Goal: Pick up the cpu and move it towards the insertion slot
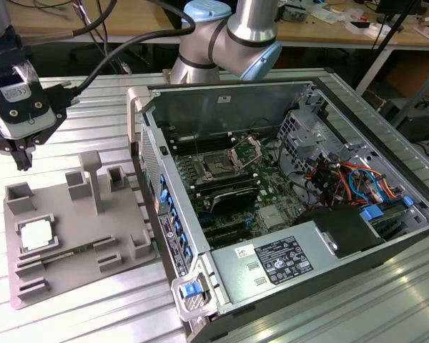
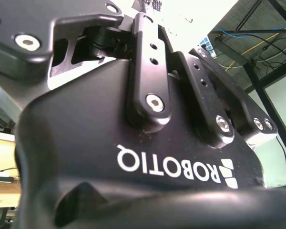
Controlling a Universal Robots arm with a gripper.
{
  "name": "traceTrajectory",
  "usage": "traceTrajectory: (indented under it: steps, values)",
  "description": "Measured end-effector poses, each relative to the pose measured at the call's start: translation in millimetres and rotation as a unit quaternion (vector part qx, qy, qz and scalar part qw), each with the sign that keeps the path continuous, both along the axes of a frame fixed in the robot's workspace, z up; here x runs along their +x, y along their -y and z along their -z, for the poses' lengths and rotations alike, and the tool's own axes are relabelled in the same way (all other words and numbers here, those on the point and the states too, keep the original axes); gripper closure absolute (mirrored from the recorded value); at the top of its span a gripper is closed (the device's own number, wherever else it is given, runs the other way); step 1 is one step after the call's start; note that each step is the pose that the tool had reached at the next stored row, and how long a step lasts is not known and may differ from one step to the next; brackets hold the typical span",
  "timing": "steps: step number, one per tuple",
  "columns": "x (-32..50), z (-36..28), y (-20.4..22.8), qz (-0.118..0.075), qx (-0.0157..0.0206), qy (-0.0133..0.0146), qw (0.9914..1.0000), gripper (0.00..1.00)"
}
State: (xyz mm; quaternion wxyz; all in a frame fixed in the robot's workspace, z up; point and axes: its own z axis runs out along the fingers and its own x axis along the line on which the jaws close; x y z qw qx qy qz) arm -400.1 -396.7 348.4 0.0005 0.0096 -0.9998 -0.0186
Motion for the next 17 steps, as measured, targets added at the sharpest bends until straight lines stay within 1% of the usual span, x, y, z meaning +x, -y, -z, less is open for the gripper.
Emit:
traceTrajectory:
  steps: [17]
  values:
    - [0.0,3.8,0.0,0.0,-0.0002,0.0,1.0,0.89]
